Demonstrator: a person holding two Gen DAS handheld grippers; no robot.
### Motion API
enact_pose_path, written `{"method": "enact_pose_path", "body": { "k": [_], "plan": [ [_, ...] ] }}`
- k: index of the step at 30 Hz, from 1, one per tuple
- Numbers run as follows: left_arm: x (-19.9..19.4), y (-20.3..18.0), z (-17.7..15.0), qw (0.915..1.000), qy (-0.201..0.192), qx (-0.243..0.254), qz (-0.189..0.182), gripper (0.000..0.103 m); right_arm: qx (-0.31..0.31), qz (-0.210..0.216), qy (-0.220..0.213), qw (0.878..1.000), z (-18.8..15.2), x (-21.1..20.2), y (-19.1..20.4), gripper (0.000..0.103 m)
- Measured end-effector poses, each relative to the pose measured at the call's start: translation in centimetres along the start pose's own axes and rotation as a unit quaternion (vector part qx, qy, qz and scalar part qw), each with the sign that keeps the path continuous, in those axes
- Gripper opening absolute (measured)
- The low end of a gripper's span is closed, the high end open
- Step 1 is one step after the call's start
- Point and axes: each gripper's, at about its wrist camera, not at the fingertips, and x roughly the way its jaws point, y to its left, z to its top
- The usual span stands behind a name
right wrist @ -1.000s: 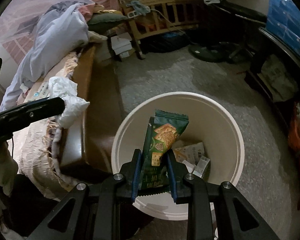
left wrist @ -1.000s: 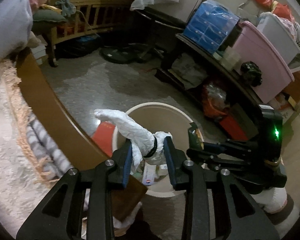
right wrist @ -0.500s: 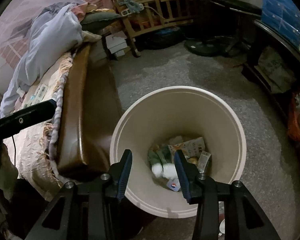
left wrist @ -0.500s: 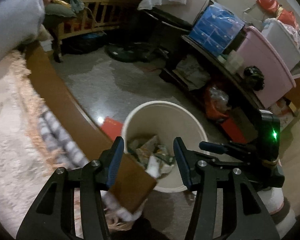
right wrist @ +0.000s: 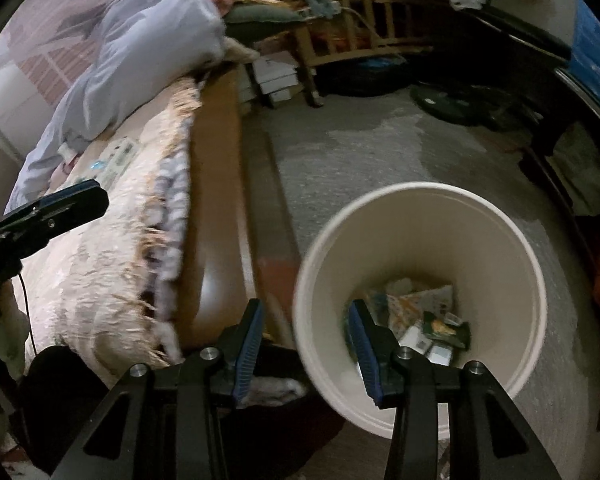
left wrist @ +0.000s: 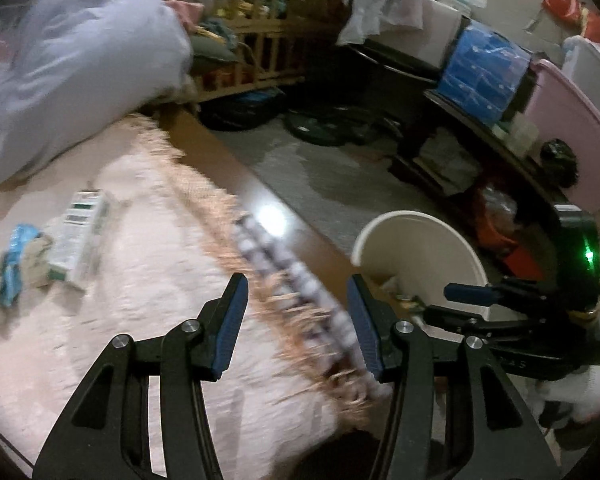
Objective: Collect trash
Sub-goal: 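Return both grippers over the remaining trash on the bed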
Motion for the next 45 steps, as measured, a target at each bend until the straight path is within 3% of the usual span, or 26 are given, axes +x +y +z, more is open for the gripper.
{"method": "enact_pose_path", "body": {
  "k": [9, 15, 25, 33, 37, 45],
  "plan": [
    [-2.0, 5.7, -1.5, 0.9982, -0.011, -0.041, 0.043, 0.050, -0.051, 0.022, 0.003, 0.998, 2.2, 1.1, 6.5, 0.043],
    [-3.2, 11.7, -3.5, 0.9932, -0.005, -0.088, 0.077, 0.050, -0.092, 0.041, 0.009, 0.995, 4.0, 2.7, 11.5, 0.045],
    [-5.7, 24.0, -7.2, 0.9724, -0.002, -0.183, 0.144, 0.050, -0.151, 0.070, 0.022, 0.986, 6.8, 5.6, 19.3, 0.049],
    [-7.1, 31.2, -8.2, 0.9573, -0.016, -0.240, 0.161, 0.050, -0.173, 0.084, 0.034, 0.981, 9.8, 8.8, 24.2, 0.055],
    [-7.2, 33.1, -7.6, 0.9580, -0.019, -0.235, 0.163, 0.051, -0.173, 0.097, 0.035, 0.979, 11.3, 10.1, 26.4, 0.055],
    [-6.3, 34.8, -5.9, 0.9678, -0.026, -0.201, 0.150, 0.054, -0.208, 0.120, 0.031, 0.970, 14.1, 13.0, 32.0, 0.055]
  ]
}}
